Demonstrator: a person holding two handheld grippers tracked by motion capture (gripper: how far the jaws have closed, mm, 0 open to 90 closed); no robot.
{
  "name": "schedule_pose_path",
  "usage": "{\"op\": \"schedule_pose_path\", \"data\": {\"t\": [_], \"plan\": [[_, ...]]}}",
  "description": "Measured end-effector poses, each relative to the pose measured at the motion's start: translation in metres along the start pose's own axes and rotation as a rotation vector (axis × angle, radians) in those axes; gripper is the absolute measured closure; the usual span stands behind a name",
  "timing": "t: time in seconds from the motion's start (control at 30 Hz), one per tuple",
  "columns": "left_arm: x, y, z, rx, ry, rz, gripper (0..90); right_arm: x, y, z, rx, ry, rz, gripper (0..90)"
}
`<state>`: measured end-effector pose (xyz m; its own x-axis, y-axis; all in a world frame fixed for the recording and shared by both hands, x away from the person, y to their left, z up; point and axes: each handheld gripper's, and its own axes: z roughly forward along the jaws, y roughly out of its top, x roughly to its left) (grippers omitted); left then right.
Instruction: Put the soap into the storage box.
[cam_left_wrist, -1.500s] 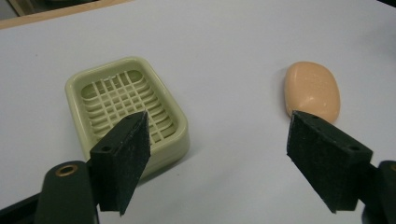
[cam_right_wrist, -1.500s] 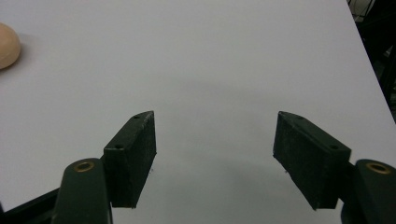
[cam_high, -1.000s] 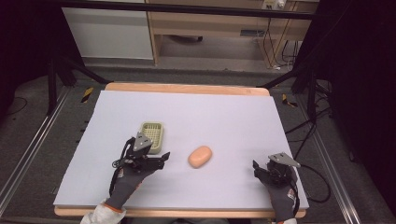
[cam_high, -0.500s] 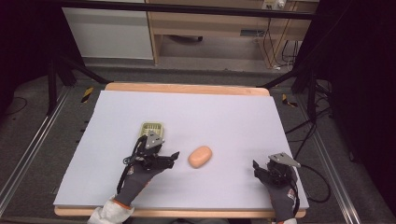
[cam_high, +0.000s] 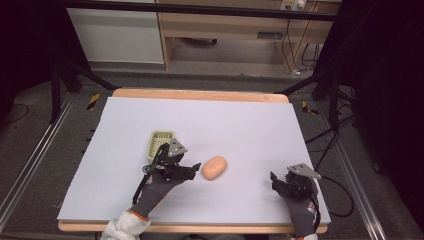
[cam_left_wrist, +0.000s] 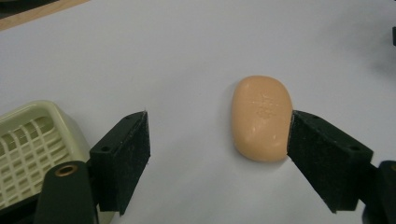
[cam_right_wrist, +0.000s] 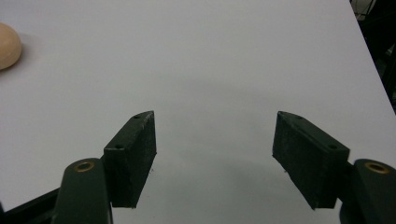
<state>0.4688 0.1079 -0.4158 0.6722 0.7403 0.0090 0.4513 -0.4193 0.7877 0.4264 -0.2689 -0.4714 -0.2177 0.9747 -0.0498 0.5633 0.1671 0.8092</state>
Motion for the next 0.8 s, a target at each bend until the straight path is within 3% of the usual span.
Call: {"op": "schedule_pose_path", "data": {"t": [0.8], "plan": [[-0.019,0.01,0.034,0.05,-0.034,0.02,19.9,0.001,0.0,0.001,0.007,-0.001,0.0,30.6]]}}
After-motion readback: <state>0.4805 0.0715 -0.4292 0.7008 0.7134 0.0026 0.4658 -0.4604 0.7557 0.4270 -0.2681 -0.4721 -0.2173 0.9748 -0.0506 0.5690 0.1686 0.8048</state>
